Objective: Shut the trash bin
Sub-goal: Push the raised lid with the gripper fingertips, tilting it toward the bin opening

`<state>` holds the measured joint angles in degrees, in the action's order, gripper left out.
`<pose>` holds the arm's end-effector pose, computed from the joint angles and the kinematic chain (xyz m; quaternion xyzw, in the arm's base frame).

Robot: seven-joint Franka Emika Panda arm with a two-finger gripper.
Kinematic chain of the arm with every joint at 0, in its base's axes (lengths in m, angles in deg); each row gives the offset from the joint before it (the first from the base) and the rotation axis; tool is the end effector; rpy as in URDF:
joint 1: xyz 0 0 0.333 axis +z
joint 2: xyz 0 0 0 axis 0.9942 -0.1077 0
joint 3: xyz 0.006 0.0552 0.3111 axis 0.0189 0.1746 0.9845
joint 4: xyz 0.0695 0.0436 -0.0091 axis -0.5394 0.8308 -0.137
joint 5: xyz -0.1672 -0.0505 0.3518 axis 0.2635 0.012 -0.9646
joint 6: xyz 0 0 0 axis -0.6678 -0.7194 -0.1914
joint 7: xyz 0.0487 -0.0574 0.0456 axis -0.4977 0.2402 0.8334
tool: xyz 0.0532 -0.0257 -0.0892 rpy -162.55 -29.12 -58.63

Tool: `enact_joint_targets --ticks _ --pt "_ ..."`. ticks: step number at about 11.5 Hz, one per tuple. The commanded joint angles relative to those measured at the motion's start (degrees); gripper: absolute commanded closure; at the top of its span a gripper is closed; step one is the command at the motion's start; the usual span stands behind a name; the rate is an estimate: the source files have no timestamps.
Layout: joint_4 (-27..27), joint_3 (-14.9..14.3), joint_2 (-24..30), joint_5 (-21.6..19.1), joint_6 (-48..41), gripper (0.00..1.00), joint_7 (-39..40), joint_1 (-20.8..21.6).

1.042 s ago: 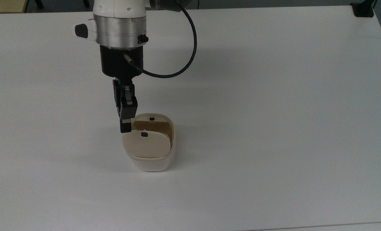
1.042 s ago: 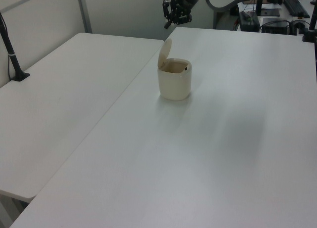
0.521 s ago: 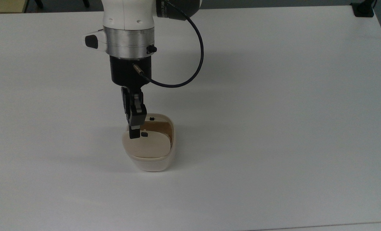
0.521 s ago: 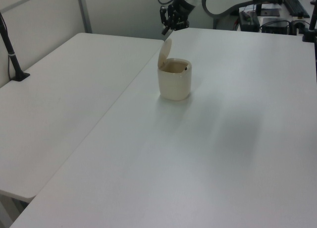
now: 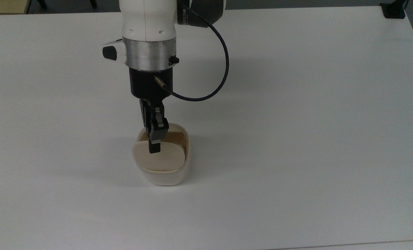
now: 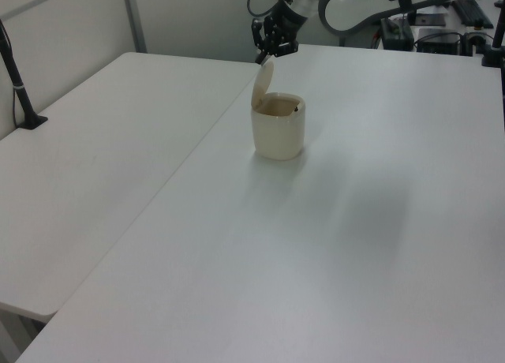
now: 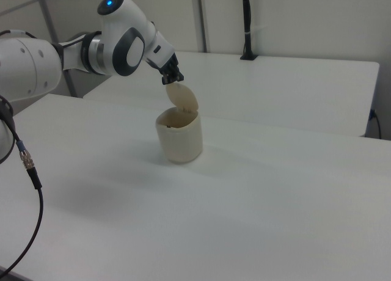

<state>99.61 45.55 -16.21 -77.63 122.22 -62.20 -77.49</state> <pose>0.7398 0.0238 0.5191 -0.7853 0.5305 -0.2715 0.1679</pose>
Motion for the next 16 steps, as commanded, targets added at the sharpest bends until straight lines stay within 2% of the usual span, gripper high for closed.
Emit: enact_joint_targets --ticks 1,9,13,16 --pt "1.0 -0.9 0.5 0.2 1.1 1.0 -0.8 0.7" --pt "4.4 -0.8 2.5 0.2 0.7 1.0 1.6 1.0" --pt "9.4 -0.3 5.8 0.7 0.6 1.0 5.6 1.0" --pt "9.9 -0.3 6.3 0.8 0.3 1.0 6.4 1.0"
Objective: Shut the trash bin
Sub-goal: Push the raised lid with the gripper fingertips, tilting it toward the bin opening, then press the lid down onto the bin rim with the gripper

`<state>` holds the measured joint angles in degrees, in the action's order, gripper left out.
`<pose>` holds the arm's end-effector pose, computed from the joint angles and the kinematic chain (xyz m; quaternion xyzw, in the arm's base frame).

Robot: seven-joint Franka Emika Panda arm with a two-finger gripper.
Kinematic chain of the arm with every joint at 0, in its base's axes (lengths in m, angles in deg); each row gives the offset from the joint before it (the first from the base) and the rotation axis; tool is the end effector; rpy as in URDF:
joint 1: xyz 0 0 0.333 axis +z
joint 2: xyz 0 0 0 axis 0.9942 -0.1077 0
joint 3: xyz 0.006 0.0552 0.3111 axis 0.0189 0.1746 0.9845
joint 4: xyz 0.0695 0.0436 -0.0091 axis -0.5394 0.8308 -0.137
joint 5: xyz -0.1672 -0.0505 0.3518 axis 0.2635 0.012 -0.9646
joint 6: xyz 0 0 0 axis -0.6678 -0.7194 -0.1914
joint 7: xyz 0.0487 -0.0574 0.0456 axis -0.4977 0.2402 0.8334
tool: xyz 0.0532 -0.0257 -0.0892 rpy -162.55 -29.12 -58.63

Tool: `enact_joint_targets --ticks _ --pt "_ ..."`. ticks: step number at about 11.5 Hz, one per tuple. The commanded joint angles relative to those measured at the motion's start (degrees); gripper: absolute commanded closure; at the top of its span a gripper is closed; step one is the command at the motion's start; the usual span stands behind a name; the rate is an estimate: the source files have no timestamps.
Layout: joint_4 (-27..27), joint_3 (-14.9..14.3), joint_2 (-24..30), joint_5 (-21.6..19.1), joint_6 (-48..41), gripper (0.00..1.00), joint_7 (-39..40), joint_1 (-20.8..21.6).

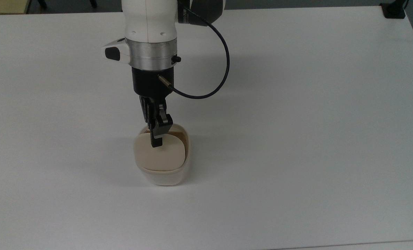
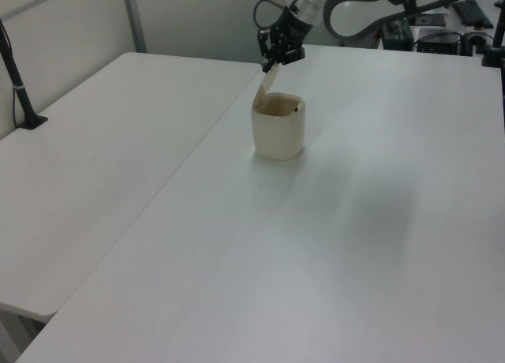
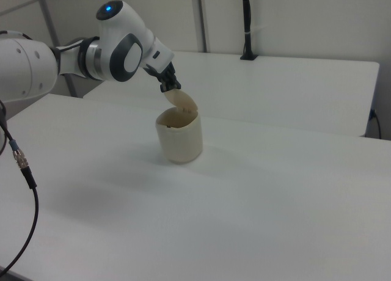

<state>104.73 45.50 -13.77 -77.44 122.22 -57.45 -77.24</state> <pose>0.7257 0.0235 0.5034 -0.8132 0.5006 -0.2593 0.1446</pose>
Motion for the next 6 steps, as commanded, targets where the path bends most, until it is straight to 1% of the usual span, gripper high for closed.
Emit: enact_joint_targets --ticks 1,6 --pt "5.1 -0.3 4.1 0.6 0.2 1.0 2.6 0.7" --pt "7.5 -0.3 4.4 0.6 -0.7 1.0 5.9 0.8"
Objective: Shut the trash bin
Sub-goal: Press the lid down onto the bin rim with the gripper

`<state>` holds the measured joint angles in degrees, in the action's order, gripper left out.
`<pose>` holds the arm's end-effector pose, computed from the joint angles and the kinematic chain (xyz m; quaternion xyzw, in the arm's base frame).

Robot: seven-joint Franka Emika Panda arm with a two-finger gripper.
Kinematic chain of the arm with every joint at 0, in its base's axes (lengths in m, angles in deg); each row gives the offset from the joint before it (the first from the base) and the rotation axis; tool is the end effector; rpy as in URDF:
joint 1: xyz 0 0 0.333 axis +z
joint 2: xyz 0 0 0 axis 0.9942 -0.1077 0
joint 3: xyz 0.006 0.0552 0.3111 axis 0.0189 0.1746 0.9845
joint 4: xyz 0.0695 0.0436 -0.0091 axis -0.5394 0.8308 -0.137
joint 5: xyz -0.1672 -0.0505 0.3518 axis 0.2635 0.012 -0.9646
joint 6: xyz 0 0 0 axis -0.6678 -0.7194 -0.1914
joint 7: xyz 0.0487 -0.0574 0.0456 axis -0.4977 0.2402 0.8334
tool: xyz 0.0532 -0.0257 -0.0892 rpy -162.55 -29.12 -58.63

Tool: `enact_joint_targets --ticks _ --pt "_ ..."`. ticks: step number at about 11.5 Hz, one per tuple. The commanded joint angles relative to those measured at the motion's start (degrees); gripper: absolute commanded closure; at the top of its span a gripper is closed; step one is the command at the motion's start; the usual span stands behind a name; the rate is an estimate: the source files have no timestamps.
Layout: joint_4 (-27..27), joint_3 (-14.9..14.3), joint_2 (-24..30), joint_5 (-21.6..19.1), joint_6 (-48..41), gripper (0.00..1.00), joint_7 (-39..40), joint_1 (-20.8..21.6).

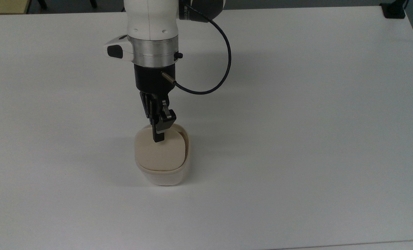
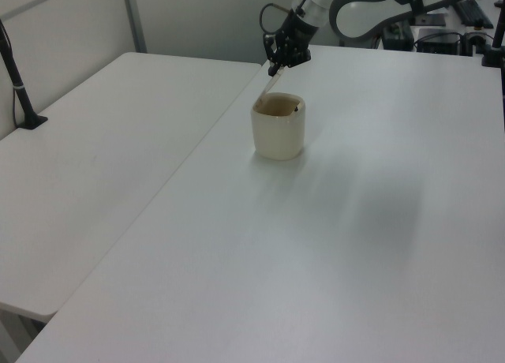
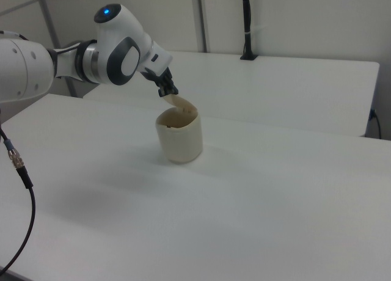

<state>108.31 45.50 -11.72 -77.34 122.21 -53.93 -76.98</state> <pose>0.7139 0.0247 0.4964 -0.8322 0.4762 -0.2520 0.1309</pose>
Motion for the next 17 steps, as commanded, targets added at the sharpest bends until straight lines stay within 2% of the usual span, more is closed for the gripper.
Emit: enact_joint_targets --ticks 1,17 --pt "3.9 -0.3 2.2 0.5 -0.7 1.0 2.9 0.5" --pt "8.0 0.3 2.4 3.0 -2.0 1.0 7.7 0.7"
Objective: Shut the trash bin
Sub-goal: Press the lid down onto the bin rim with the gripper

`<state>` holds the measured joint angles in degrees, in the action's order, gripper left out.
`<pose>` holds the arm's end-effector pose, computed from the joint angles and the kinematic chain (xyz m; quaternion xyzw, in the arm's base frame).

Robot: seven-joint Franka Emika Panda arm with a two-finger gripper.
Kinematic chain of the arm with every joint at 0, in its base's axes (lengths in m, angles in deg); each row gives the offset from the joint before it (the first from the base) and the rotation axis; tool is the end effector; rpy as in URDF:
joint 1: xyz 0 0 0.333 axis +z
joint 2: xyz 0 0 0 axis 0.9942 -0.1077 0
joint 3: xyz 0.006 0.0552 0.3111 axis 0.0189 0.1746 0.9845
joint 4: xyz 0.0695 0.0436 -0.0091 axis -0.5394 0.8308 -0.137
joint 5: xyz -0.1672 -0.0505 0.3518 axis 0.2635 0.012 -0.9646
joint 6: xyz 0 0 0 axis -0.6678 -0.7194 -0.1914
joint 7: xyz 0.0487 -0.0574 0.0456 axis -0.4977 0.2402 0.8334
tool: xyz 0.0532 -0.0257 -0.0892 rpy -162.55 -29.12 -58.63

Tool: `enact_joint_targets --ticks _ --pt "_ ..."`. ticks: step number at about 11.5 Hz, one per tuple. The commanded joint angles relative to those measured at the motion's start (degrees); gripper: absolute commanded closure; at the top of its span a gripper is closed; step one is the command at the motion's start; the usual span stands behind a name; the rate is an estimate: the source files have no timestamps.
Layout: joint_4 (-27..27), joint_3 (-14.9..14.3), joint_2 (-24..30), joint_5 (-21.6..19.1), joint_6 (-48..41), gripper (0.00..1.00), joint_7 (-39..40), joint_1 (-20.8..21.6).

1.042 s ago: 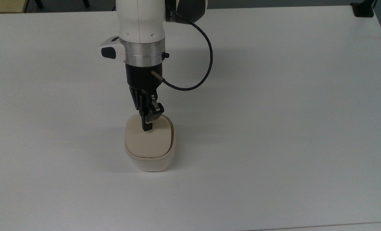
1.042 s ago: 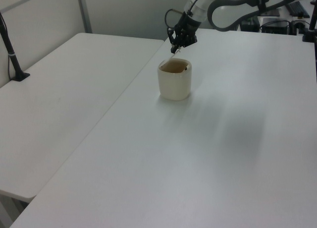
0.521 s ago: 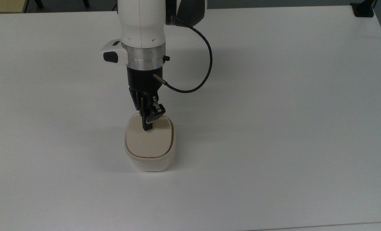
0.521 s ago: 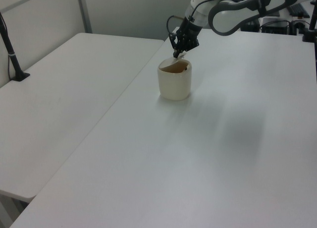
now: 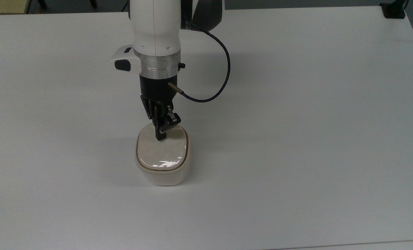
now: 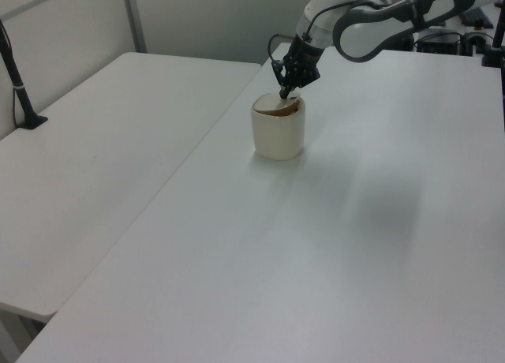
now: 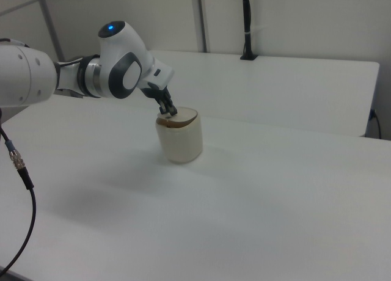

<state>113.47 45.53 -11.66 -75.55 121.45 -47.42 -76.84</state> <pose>0.7019 0.0247 0.4491 -0.8741 0.4247 -0.2211 0.0824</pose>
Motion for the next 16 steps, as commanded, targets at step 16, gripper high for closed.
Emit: enact_joint_targets --ticks 16 --pt "5.5 1.2 2.3 2.5 -1.3 1.0 1.1 0.4"
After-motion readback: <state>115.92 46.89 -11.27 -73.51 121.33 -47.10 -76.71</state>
